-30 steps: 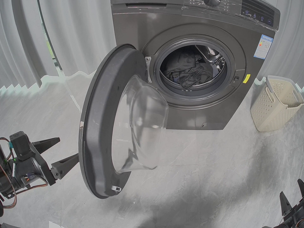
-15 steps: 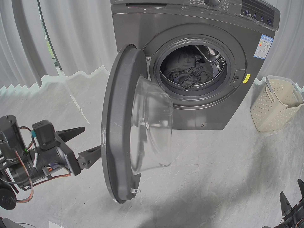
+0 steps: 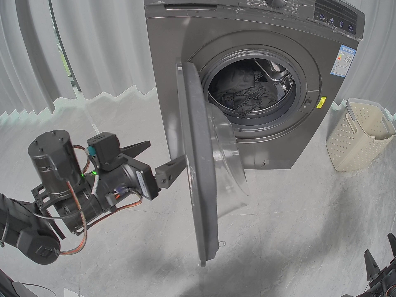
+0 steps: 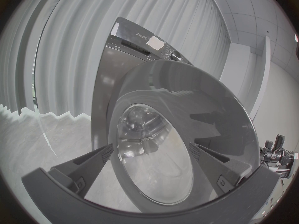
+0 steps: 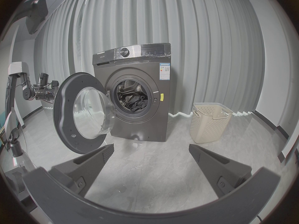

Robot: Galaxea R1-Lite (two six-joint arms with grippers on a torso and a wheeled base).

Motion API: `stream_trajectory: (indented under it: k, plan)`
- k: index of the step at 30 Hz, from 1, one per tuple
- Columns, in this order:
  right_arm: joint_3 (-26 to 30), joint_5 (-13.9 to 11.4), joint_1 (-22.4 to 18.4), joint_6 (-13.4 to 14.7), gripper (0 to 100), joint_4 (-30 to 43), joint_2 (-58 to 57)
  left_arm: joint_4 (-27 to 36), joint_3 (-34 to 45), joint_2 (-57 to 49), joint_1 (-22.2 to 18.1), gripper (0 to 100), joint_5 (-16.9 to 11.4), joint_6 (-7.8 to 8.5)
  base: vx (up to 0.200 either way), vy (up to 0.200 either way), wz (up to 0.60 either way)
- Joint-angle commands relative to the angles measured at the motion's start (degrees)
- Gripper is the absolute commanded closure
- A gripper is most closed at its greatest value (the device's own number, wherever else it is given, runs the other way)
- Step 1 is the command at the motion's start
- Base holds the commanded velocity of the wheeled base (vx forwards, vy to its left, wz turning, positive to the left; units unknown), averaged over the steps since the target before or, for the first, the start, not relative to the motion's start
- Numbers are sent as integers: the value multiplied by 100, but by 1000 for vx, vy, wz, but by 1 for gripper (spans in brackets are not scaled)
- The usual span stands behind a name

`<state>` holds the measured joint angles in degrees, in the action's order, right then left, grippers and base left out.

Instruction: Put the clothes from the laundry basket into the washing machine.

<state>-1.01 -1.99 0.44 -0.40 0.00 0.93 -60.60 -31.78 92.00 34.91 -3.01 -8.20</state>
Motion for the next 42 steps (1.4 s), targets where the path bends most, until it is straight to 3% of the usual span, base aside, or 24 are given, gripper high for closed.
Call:
stream_trajectory:
  k: [1,7,17,23,28,31,37,42]
  plan:
    - [92,-3,0,-4,0,0,-84,-92,-408,556,270,0,143,-15,0,0,0]
    - [92,-3,0,-4,0,0,-84,-277,-944,1092,402,0,327,-15,0,0,0]
    - [92,-3,0,-4,0,0,-84,-330,-1972,1892,429,0,336,-23,0,0,0]
    - [92,-3,0,-4,0,0,-84,-488,-2790,2401,429,0,582,-261,0,0,0]
    - [92,-3,0,-4,0,0,-84,-497,-3273,2753,411,0,688,-296,0,0,0]
    - [92,-3,0,-4,0,0,-84,-620,-3677,3052,376,0,943,-384,0,0,0]
    - [92,-3,0,-4,0,0,-75,-681,-3431,2955,385,0,960,-436,0,0,0]
    - [92,-3,0,-4,0,0,-84,-708,-2113,2050,429,0,925,-436,0,0,0]
